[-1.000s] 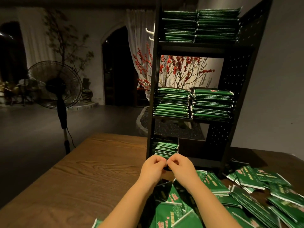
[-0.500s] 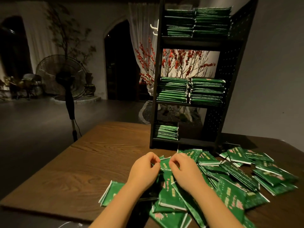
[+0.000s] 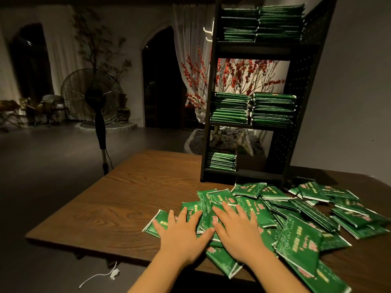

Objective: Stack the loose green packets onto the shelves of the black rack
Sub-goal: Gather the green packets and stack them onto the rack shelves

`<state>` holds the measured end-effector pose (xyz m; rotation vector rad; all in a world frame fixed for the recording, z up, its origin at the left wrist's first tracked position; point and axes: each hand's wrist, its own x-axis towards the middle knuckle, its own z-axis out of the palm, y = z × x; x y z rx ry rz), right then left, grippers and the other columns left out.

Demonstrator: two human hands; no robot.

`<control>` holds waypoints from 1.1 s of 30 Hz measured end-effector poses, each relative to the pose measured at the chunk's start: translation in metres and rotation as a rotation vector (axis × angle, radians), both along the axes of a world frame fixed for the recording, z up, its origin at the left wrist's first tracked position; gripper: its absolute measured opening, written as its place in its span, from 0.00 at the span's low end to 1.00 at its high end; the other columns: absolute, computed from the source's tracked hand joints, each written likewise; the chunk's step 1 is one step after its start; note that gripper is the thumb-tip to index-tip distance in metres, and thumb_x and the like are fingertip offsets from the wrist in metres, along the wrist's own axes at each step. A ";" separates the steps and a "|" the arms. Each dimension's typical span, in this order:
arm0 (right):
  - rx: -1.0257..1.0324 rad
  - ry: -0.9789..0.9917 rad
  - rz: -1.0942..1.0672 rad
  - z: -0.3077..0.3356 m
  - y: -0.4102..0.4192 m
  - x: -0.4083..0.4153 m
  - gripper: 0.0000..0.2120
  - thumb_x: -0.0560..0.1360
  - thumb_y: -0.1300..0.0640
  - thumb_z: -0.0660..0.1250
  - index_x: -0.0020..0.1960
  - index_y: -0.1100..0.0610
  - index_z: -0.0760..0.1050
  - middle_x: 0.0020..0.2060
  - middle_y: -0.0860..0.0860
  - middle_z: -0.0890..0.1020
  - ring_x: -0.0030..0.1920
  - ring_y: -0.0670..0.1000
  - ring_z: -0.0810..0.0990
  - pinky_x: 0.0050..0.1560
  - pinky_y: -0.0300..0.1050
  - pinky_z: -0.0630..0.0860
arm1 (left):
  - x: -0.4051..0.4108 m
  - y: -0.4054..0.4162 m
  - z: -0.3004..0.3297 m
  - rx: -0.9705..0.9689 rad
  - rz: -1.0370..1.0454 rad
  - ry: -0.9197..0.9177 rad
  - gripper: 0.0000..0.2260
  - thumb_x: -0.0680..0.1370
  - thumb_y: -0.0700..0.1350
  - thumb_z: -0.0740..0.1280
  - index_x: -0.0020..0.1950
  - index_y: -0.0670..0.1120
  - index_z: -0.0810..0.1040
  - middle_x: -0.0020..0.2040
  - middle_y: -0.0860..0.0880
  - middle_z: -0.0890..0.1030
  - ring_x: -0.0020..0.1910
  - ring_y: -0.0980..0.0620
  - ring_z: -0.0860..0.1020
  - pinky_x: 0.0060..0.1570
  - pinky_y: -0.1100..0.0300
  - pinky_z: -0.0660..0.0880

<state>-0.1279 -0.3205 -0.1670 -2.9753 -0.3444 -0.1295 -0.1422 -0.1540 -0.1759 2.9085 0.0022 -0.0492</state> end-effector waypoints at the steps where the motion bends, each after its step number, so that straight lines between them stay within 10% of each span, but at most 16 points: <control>1: -0.006 0.001 -0.014 0.000 0.002 0.005 0.35 0.73 0.32 0.31 0.78 0.38 0.51 0.79 0.43 0.51 0.79 0.56 0.48 0.75 0.66 0.45 | 0.007 0.002 0.001 0.003 -0.017 -0.004 0.32 0.76 0.74 0.45 0.78 0.66 0.49 0.82 0.53 0.48 0.80 0.42 0.44 0.69 0.26 0.39; 10: 0.046 0.012 -0.088 0.015 0.020 0.047 0.25 0.81 0.38 0.47 0.75 0.45 0.61 0.78 0.49 0.59 0.78 0.58 0.49 0.73 0.70 0.43 | 0.069 0.025 0.009 -0.176 -0.162 -0.017 0.21 0.80 0.67 0.52 0.72 0.67 0.65 0.78 0.58 0.62 0.78 0.52 0.55 0.73 0.33 0.42; 17: 0.069 0.012 -0.046 0.039 0.049 0.093 0.22 0.81 0.41 0.53 0.69 0.50 0.70 0.68 0.49 0.73 0.73 0.56 0.65 0.73 0.69 0.45 | 0.107 0.041 0.012 -0.762 -0.075 -0.161 0.15 0.81 0.49 0.64 0.35 0.50 0.81 0.36 0.54 0.82 0.42 0.54 0.79 0.50 0.56 0.73; 21: -0.014 0.084 -0.053 0.024 0.057 0.104 0.24 0.79 0.39 0.54 0.67 0.51 0.71 0.65 0.52 0.74 0.67 0.58 0.69 0.72 0.64 0.57 | 0.117 0.047 0.006 -0.937 0.066 -0.372 0.05 0.78 0.42 0.68 0.46 0.51 0.80 0.48 0.53 0.82 0.50 0.55 0.79 0.48 0.66 0.73; 24: 0.036 0.026 -0.051 0.015 0.054 0.104 0.22 0.79 0.40 0.55 0.66 0.51 0.71 0.62 0.52 0.74 0.64 0.57 0.70 0.65 0.55 0.68 | 0.115 0.058 0.001 -0.660 0.275 -0.541 0.11 0.77 0.44 0.66 0.60 0.50 0.75 0.58 0.50 0.78 0.58 0.52 0.74 0.55 0.60 0.71; 33: 0.084 -0.064 -0.068 0.019 0.051 0.098 0.17 0.80 0.41 0.55 0.49 0.49 0.78 0.47 0.45 0.74 0.57 0.52 0.71 0.60 0.54 0.68 | 0.109 0.062 0.000 -0.498 0.241 -0.290 0.15 0.79 0.52 0.62 0.65 0.53 0.69 0.57 0.48 0.80 0.56 0.46 0.77 0.53 0.54 0.75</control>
